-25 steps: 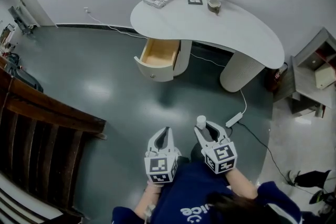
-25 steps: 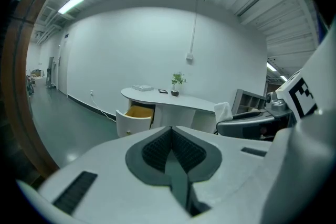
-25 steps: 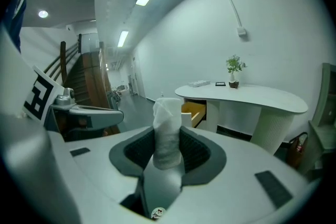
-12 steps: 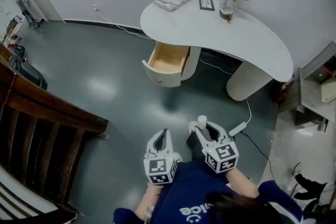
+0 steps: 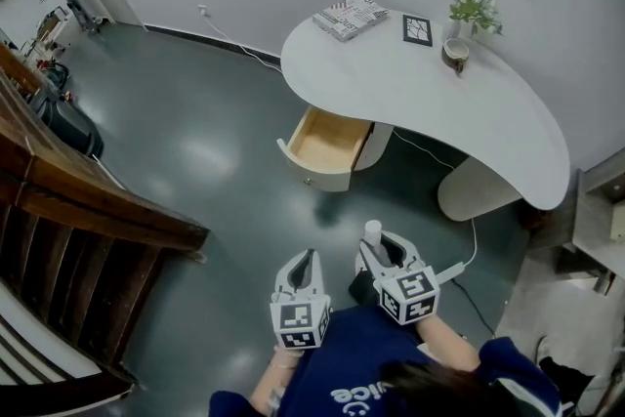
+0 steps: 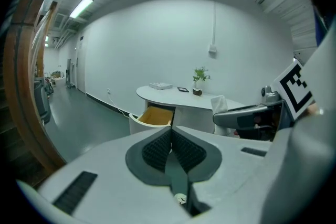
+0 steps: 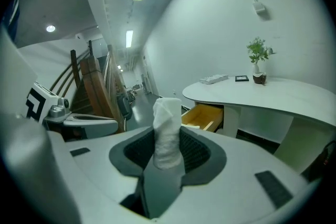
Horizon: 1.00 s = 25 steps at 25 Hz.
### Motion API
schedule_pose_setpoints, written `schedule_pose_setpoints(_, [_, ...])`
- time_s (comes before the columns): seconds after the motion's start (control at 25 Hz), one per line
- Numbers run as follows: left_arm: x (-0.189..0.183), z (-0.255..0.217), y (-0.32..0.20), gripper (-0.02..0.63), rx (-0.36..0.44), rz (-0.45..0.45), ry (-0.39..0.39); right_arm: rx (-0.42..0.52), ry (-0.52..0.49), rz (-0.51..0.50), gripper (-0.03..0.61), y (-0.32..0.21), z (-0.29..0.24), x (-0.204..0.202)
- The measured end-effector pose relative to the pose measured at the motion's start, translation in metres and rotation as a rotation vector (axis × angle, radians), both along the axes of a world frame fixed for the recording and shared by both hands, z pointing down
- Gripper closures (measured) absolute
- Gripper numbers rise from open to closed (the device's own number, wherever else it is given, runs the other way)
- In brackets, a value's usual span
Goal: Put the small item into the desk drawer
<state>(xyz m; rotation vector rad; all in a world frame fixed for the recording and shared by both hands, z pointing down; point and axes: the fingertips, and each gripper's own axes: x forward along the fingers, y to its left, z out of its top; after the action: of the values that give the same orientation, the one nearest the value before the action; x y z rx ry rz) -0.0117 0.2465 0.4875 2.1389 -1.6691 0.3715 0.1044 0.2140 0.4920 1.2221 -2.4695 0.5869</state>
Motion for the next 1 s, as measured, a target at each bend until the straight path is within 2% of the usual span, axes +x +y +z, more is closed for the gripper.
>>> schedule_pose_setpoints(0.32, [0.020,0.006,-0.064,0.609,-0.023,-0.070,-0.003,-0.011,0.006,-0.072,0.431,-0.075,0.009,0.024])
schedule_pose_setpoints(0.64, [0.049,0.012,-0.105,0.609,-0.044,-0.122,0.023,-0.050,0.010,-0.143,0.431,-0.114,0.021,0.044])
schedule_pose_setpoints(1.0, [0.070,0.012,-0.135,0.609,-0.048,-0.091,0.019,-0.096,-0.003,-0.104,0.431,-0.138,0.029,0.063])
